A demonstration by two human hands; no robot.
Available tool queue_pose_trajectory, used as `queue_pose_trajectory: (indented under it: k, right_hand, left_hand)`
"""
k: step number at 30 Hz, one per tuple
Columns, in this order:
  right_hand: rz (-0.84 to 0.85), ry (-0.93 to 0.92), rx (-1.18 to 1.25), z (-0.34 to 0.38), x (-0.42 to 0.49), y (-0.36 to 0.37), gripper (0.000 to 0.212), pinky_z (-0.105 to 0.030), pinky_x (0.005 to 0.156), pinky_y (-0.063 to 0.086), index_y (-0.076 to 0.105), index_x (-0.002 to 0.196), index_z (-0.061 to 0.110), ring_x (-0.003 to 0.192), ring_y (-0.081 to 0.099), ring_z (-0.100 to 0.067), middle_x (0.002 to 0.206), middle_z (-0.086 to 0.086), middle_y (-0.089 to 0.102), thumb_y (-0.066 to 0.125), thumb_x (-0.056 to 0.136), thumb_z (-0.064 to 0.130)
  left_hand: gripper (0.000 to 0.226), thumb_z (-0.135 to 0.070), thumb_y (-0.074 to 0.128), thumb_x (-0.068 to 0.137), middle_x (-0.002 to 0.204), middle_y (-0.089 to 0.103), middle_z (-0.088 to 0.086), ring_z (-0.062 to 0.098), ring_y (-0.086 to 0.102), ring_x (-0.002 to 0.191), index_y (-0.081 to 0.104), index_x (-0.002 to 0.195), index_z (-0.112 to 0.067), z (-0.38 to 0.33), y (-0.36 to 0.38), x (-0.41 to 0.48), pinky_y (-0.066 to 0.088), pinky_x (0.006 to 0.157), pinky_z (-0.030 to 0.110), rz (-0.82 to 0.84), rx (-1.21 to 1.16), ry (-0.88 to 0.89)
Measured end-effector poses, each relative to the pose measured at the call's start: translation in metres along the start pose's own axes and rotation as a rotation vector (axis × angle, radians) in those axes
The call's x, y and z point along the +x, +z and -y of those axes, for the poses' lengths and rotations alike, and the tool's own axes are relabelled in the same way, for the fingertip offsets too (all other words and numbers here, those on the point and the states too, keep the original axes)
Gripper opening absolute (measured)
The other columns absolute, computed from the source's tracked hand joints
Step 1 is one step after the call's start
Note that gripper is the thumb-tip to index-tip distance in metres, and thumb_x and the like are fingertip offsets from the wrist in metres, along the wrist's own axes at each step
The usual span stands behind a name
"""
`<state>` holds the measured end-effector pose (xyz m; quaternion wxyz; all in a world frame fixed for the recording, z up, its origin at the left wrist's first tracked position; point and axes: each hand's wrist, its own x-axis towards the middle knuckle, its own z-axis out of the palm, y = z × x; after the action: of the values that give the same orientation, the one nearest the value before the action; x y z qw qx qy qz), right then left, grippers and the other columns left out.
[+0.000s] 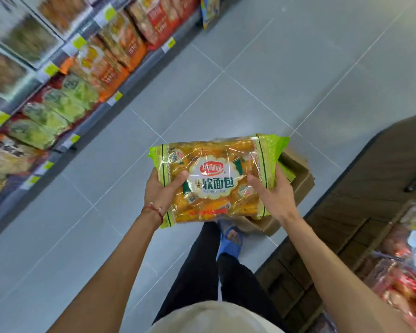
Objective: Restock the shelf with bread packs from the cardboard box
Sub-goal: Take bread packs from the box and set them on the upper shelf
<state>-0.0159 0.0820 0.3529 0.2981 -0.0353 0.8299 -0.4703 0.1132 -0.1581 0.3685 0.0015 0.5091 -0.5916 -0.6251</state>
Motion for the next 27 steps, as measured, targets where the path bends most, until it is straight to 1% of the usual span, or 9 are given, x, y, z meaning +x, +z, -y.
queue_pose_trajectory:
  k: [6, 9, 12, 16, 19, 21, 23, 24, 27]
  right_hand:
    - [0.089, -0.181, 0.055, 0.067, -0.049, 0.001, 0.046, -0.051, 0.103, 0.054, 0.055, 0.136, 0.048, 0.123, 0.064, -0.007, 0.13, 0.019, 0.068, 0.072, 0.093, 0.051]
    - [0.154, -0.257, 0.087, 0.104, -0.061, 0.007, 0.047, -0.05, 0.101, 0.056, 0.055, 0.138, 0.045, 0.122, 0.064, -0.006, 0.131, 0.017, 0.068, 0.072, 0.095, 0.045]
    - [0.184, -0.289, 0.076, 0.142, -0.059, 0.016, 0.057, -0.054, 0.103, 0.054, 0.049, 0.142, 0.052, 0.129, 0.061, -0.013, 0.137, 0.016, 0.064, 0.068, 0.09, 0.064]
    - [0.199, -0.373, 0.062, 0.202, -0.044, 0.037, 0.054, -0.053, 0.099, 0.057, 0.046, 0.142, 0.057, 0.127, 0.063, -0.014, 0.137, 0.018, 0.062, 0.061, 0.092, 0.068]
    - [0.21, -0.454, 0.049, 0.244, -0.023, 0.061, 0.044, -0.052, 0.095, 0.059, 0.047, 0.14, 0.057, 0.121, 0.067, -0.014, 0.131, 0.018, 0.066, 0.059, 0.098, 0.059]
    - [0.216, -0.481, 0.041, 0.271, -0.007, 0.08, 0.044, -0.051, 0.096, 0.059, 0.048, 0.14, 0.055, 0.12, 0.067, -0.016, 0.131, 0.015, 0.066, 0.058, 0.098, 0.061]
    - [0.203, -0.514, 0.049, 0.297, 0.011, 0.097, 0.043, -0.052, 0.097, 0.057, 0.051, 0.14, 0.052, 0.12, 0.066, -0.015, 0.131, 0.012, 0.066, 0.058, 0.098, 0.06]
    - [0.205, -0.533, 0.055, 0.31, 0.019, 0.106, 0.041, -0.052, 0.098, 0.057, 0.052, 0.139, 0.05, 0.12, 0.066, -0.015, 0.13, 0.011, 0.067, 0.058, 0.099, 0.057]
    - [0.196, -0.568, 0.067, 0.353, 0.042, 0.129, 0.039, -0.052, 0.1, 0.055, 0.054, 0.139, 0.046, 0.12, 0.065, -0.014, 0.128, 0.011, 0.068, 0.058, 0.101, 0.052]
  left_hand:
    - [0.042, -0.033, 0.079, 0.077, 0.105, 0.073, -0.004, 0.017, 0.072, 0.095, 0.061, 0.115, -0.027, -0.037, -0.057, -0.077, 0.059, 0.082, 0.037, -0.154, -0.096, 0.09]
    - [0.044, -0.033, 0.077, 0.08, 0.103, 0.072, -0.006, 0.013, 0.071, 0.092, 0.061, 0.12, -0.022, -0.054, -0.083, -0.103, 0.06, 0.071, 0.025, -0.23, -0.127, 0.142]
    - [0.046, -0.034, 0.073, 0.083, 0.102, 0.07, -0.011, 0.001, 0.067, 0.089, 0.059, 0.124, -0.021, -0.073, -0.109, -0.118, 0.052, 0.057, 0.006, -0.3, -0.128, 0.205]
    - [0.044, -0.035, 0.07, 0.085, 0.108, 0.069, -0.008, -0.003, 0.065, 0.091, 0.06, 0.125, -0.02, -0.109, -0.145, -0.118, 0.052, 0.06, 0.004, -0.361, -0.158, 0.253]
    - [0.034, -0.036, 0.067, 0.088, 0.104, 0.063, -0.02, -0.008, 0.059, 0.092, 0.057, 0.119, -0.028, -0.138, -0.173, -0.103, 0.05, 0.079, 0.015, -0.403, -0.193, 0.273]
    - [0.047, -0.039, 0.066, 0.088, 0.114, 0.055, -0.02, 0.0, 0.054, 0.105, 0.051, 0.131, -0.026, -0.156, -0.192, -0.089, 0.041, 0.096, 0.025, -0.42, -0.198, 0.303]
    - [0.056, -0.04, 0.065, 0.089, 0.118, 0.049, -0.015, 0.004, 0.044, 0.113, 0.046, 0.138, -0.021, -0.175, -0.212, -0.07, 0.036, 0.098, 0.025, -0.434, -0.21, 0.314]
    - [0.06, -0.044, 0.065, 0.087, 0.122, 0.048, -0.014, 0.005, 0.044, 0.117, 0.045, 0.138, -0.02, -0.184, -0.223, -0.058, 0.036, 0.101, 0.027, -0.443, -0.215, 0.31]
    - [0.096, -0.071, 0.066, 0.071, 0.146, 0.045, -0.006, 0.015, 0.041, 0.136, 0.037, 0.148, -0.02, -0.217, -0.251, -0.031, 0.033, 0.113, 0.045, -0.438, -0.203, 0.339]
